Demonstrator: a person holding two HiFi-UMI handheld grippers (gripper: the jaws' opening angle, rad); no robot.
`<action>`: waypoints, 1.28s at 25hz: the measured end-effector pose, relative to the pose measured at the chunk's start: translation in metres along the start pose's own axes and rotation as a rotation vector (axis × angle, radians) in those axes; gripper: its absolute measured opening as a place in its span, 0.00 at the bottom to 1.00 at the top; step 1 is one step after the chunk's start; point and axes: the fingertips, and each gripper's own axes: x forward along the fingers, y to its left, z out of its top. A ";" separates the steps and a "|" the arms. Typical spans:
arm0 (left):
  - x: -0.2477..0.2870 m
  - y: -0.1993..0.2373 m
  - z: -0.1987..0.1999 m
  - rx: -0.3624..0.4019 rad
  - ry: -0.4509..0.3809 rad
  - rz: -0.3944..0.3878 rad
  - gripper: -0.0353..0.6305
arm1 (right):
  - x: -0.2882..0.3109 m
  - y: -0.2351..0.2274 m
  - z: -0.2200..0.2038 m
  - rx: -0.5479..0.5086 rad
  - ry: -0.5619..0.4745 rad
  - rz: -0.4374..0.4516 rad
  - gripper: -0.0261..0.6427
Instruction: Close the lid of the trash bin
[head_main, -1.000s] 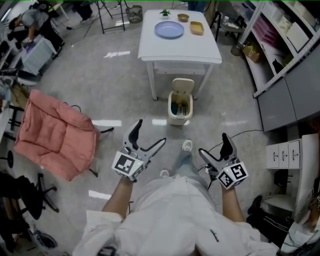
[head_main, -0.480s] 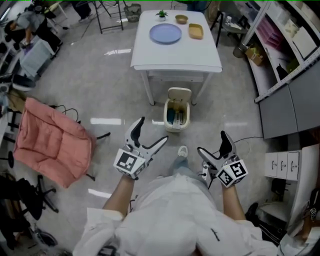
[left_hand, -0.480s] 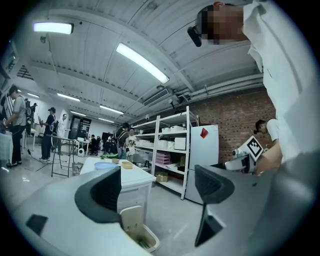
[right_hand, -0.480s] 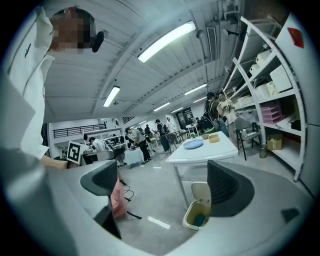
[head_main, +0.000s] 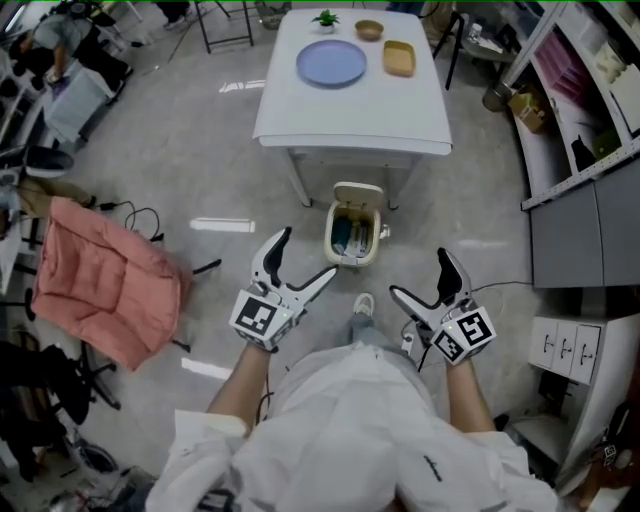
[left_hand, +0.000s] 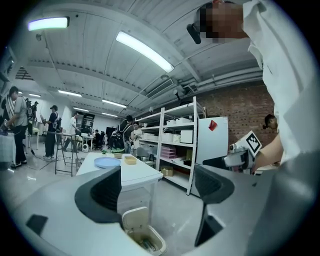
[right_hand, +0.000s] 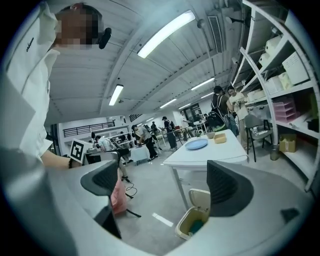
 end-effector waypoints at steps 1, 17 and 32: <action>0.007 0.002 0.000 0.008 0.009 0.010 0.72 | 0.003 -0.007 0.001 0.002 0.004 0.012 0.89; 0.090 0.046 -0.037 0.018 0.096 0.082 0.72 | 0.085 -0.082 -0.014 -0.077 0.127 0.154 0.89; 0.154 0.120 -0.126 0.052 0.150 -0.021 0.72 | 0.186 -0.133 -0.085 -0.125 0.172 0.060 0.85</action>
